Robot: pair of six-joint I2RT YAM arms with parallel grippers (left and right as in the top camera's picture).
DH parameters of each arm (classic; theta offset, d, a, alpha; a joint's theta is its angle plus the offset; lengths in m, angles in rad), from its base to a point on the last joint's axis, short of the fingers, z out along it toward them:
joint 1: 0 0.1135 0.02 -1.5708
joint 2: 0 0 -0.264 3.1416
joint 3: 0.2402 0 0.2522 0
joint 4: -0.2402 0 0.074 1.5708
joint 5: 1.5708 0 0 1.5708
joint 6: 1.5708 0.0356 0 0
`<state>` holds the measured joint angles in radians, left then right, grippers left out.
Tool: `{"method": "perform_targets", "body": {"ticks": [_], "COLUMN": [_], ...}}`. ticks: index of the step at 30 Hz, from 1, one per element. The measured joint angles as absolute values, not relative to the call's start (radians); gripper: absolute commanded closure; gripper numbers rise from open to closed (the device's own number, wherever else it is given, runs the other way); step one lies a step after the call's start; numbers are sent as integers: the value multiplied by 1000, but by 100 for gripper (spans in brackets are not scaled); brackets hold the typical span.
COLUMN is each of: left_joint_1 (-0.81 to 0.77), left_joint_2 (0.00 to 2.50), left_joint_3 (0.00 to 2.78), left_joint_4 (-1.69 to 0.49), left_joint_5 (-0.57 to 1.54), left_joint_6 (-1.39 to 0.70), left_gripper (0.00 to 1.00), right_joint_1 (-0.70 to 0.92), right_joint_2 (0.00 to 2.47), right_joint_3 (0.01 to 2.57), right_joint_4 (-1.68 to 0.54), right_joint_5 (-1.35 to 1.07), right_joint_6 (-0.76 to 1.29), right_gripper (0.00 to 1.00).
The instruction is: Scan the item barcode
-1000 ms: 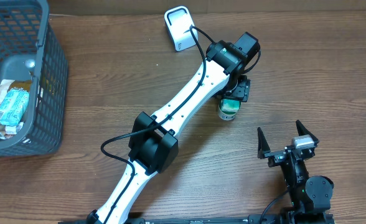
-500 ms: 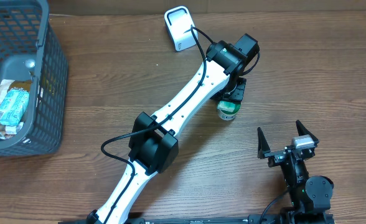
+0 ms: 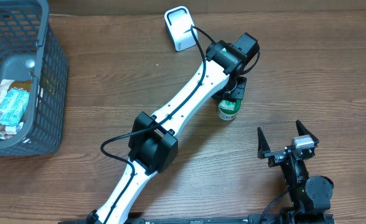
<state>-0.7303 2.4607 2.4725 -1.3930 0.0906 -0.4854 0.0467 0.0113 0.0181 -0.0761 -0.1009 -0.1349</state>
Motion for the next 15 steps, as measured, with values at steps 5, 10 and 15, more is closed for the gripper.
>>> {"method": "perform_targets", "body": {"ticks": [5, 10, 15], "left_joint_1": [-709, -671, -640], "left_joint_2": [2445, 2410, 2391], "left_joint_3": [2473, 2473, 2473], "left_joint_4": [-1422, -1481, -1599], "left_joint_5": [94, 94, 65], "left_joint_6": [-466, -440, -434], "left_gripper": [85, 85, 84], "right_joint_1": [47, 46, 47], "right_joint_2": [11, 11, 11], "right_joint_3": [18, 18, 19], "right_joint_4": [-76, -76, -76], "right_joint_5": [-101, -101, -101], "right_joint_6": [-135, -134, -135], "right_gripper": [0, 0, 0]}}
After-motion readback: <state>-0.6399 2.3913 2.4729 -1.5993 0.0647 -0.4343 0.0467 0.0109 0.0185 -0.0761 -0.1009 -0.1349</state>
